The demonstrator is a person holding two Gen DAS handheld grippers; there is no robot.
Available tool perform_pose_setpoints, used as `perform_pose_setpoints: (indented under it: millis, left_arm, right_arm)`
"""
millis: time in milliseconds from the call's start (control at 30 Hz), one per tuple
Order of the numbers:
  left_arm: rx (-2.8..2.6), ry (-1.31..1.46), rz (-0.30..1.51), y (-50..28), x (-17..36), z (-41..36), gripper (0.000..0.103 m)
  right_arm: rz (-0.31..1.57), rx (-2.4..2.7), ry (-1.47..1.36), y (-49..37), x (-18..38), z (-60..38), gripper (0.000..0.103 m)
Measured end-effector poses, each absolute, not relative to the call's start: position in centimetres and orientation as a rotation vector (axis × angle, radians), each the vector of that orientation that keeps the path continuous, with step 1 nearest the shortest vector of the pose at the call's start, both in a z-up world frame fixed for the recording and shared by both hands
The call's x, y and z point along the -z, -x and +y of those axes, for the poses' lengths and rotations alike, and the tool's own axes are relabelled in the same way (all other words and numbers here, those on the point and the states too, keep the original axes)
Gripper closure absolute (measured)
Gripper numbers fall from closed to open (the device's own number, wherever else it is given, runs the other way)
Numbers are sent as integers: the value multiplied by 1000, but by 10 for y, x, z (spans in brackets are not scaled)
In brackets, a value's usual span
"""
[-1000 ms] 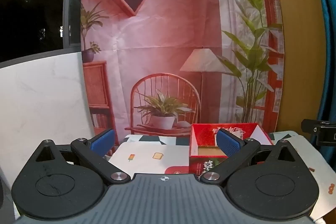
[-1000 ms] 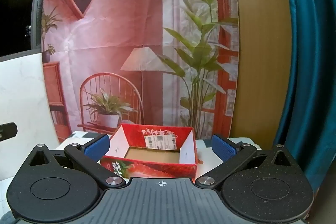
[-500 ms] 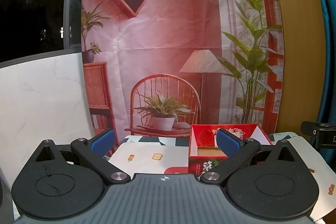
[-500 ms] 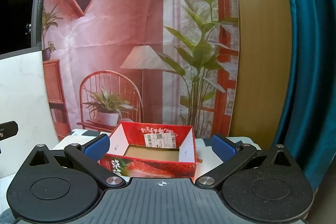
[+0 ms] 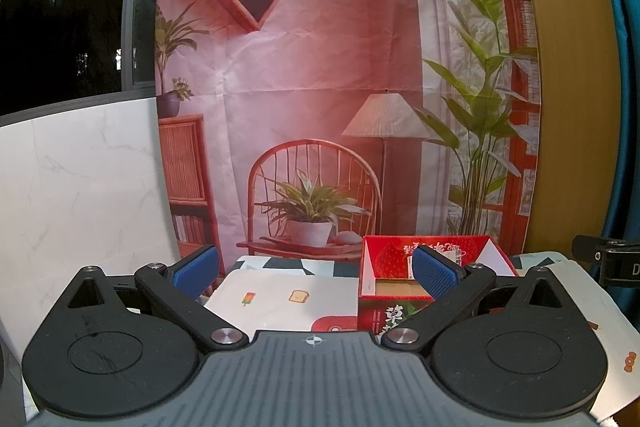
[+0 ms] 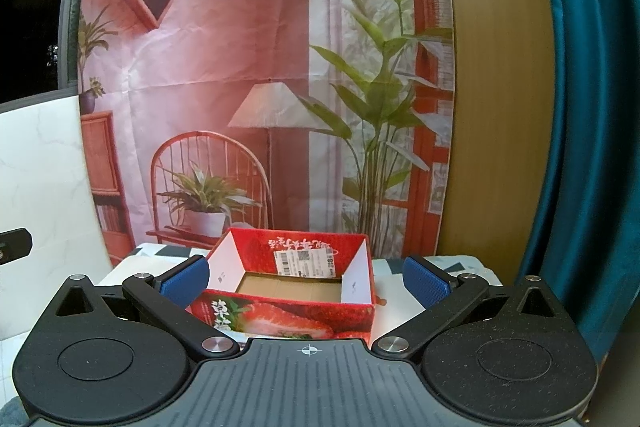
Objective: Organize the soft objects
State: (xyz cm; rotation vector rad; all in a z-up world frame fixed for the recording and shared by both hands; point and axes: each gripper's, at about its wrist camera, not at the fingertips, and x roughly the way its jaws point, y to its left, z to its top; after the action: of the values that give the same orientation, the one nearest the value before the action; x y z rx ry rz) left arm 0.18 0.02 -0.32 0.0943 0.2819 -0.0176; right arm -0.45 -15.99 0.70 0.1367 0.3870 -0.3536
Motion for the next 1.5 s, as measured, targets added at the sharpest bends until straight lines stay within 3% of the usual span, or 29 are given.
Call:
perform_pose_setpoints:
  millis: [1500]
  left_arm:
    - [25,-79,290,-7,9,2,0]
  right_arm:
    - [386,345,-148,3,-1,-164,0]
